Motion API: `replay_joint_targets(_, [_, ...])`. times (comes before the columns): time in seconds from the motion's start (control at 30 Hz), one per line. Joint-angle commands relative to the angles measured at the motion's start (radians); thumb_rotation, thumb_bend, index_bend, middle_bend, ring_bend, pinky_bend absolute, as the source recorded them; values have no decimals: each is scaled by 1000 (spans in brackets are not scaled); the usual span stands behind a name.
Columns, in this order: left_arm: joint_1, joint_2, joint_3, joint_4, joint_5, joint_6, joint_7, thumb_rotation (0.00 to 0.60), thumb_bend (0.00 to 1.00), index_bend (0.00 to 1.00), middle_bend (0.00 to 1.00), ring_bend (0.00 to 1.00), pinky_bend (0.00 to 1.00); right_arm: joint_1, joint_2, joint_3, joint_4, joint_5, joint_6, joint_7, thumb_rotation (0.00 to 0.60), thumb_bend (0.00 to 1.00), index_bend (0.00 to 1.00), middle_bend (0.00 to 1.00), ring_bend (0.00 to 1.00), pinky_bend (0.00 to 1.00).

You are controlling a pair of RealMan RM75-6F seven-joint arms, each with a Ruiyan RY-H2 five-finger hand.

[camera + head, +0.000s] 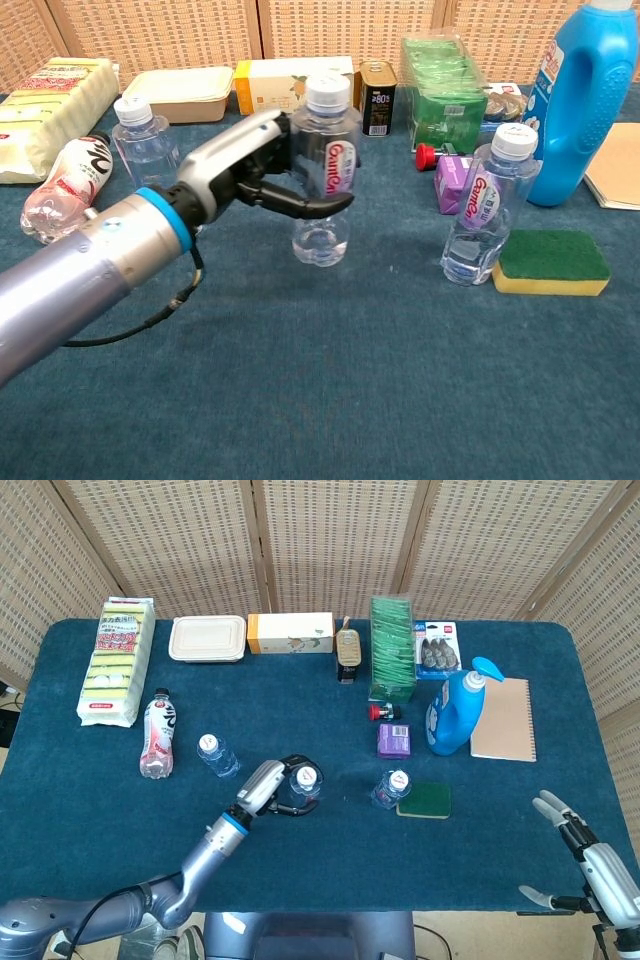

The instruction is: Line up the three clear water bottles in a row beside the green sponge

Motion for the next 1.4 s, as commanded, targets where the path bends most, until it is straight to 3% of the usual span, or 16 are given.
replay_joint_targets(0.03, [-26,-31,-18,23,-19,-22,22,600,261,428,469,307,418,1,0,2,3,3,-1,6,600,0,0,0,0,74])
replay_joint_targets(0.57, [-107,-155,-55,164,-65,-61,11,600,260,429,470,307,418,5,7,19,25,27,2,63,600,0,0,0,0,75])
replay_joint_targets(1.1, [-166,-239,-60,295,-84,-102,-25,600,259,429,468,307,418,4,12,30,38,51,-4,96,600,0,0,0,0,74])
replay_joint_targets(1.2, [-168,-245,-60,307,-84,-94,-25,600,258,429,424,288,417,4,11,31,43,51,-4,101,600,0,0,0,0,74])
replay_joint_targets(1.3, [-169,-251,-60,318,-83,-86,-17,600,258,352,326,237,411,5,11,32,40,47,-5,100,600,0,0,0,0,75])
replay_joint_targets(1.4, [-171,-244,-56,311,-83,-94,-25,600,252,194,218,174,393,5,13,33,38,47,-5,99,600,0,0,0,0,75])
